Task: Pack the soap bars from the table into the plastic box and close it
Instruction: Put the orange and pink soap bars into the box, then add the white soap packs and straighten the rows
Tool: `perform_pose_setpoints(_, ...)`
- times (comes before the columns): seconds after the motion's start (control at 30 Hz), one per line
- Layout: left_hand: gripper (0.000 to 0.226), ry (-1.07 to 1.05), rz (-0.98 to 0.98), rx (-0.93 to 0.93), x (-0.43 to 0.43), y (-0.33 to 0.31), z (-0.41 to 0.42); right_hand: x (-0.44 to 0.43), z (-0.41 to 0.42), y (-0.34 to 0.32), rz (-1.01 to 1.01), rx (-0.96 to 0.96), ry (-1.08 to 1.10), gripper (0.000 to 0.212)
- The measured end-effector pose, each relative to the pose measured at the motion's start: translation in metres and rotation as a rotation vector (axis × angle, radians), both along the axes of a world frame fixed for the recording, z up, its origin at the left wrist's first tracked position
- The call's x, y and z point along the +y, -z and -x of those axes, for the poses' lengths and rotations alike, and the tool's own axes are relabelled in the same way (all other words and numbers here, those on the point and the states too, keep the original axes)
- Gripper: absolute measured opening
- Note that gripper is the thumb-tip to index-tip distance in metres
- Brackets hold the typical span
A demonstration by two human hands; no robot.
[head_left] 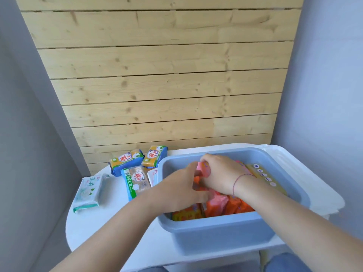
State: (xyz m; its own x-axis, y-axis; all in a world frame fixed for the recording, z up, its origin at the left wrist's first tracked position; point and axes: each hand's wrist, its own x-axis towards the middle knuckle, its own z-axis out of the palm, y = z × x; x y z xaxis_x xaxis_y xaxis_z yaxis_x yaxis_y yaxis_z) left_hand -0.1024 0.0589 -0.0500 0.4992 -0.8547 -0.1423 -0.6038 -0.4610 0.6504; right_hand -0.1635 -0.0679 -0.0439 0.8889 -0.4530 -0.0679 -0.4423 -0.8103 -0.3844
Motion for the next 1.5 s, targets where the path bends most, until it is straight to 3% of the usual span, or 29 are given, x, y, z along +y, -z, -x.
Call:
perform_pose_setpoints(0.13,0.046,-0.012,-0.005,0.144,-0.009,0.003,0.010,-0.002,0.001,0.007,0.099,0.042,0.047,0.027)
perform_pose_setpoints(0.27,0.054,0.039,-0.070,0.105,-0.007,0.003,0.016,0.002,-0.001,0.017,0.237,0.147,0.022,0.036)
perform_pose_setpoints(0.33,0.051,0.040,0.005,0.102,0.000,-0.001,0.009,0.004,0.001,0.017,0.310,0.166,0.024,0.040)
perform_pose_setpoints(0.47,0.042,-0.363,0.494,0.008,0.048,-0.011,-0.044,0.015,-0.004,-0.004,0.362,0.065,0.002,0.062)
perform_pose_setpoints(0.53,0.035,-0.698,0.573,-0.144,0.077,0.005,-0.083,0.025,-0.012,-0.019,0.345,-0.073,-0.005,0.056)
perform_pose_setpoints(0.6,0.038,-0.975,0.341,-0.259,0.104,0.035,-0.123,0.041,-0.024,-0.029,0.322,-0.166,-0.056,0.050)
perform_pose_setpoints(0.7,0.071,-1.113,-0.135,-0.232,0.133,0.082,-0.159,0.067,-0.040,-0.030,0.280,-0.168,-0.150,0.047)
perform_pose_setpoints(0.77,0.083,-1.145,-0.247,-0.164,0.144,0.107,-0.171,0.080,-0.048,-0.024,0.273,-0.108,-0.192,0.050)
perform_pose_setpoints(0.83,0.079,-1.173,-0.262,-0.130,0.147,0.122,-0.176,0.087,-0.052,-0.014,0.273,-0.041,-0.222,0.051)
perform_pose_setpoints(0.93,0.057,-1.230,-0.140,-0.225,0.146,0.130,-0.176,0.092,-0.053,-0.001,0.261,-0.012,-0.225,0.045)
perform_pose_setpoints(1.0,0.060,-1.278,0.003,-0.229,0.147,0.126,-0.172,0.091,-0.053,0.001,0.249,-0.033,-0.216,0.044)
perform_pose_setpoints(1.07,0.070,-1.308,0.141,-0.160,0.144,0.115,-0.163,0.090,-0.054,0.002,0.242,-0.049,-0.217,0.045)
perform_pose_setpoints(1.2,0.066,-1.187,0.454,0.020,0.125,0.072,-0.134,0.087,-0.055,0.004,0.233,-0.051,-0.232,0.048)
perform_pose_setpoints(1.27,0.062,-1.053,0.594,0.254,0.107,0.039,-0.114,0.083,-0.054,0.002,0.154,-0.072,-0.236,0.047)
perform_pose_setpoints(1.33,0.047,-0.920,0.640,0.441,0.087,0.009,-0.092,0.078,-0.054,-0.003,-0.047,-0.165,-0.203,0.043)
perform_pose_setpoints(1.4,0.032,-0.799,0.655,0.549,0.066,-0.015,-0.066,0.068,-0.051,-0.013,-0.386,-0.351,-0.092,0.037)
perform_pose_setpoints(1.5,0.046,-0.605,0.555,0.580,0.038,-0.029,-0.034,0.051,-0.045,-0.030,-0.796,-0.520,0.013,0.042)
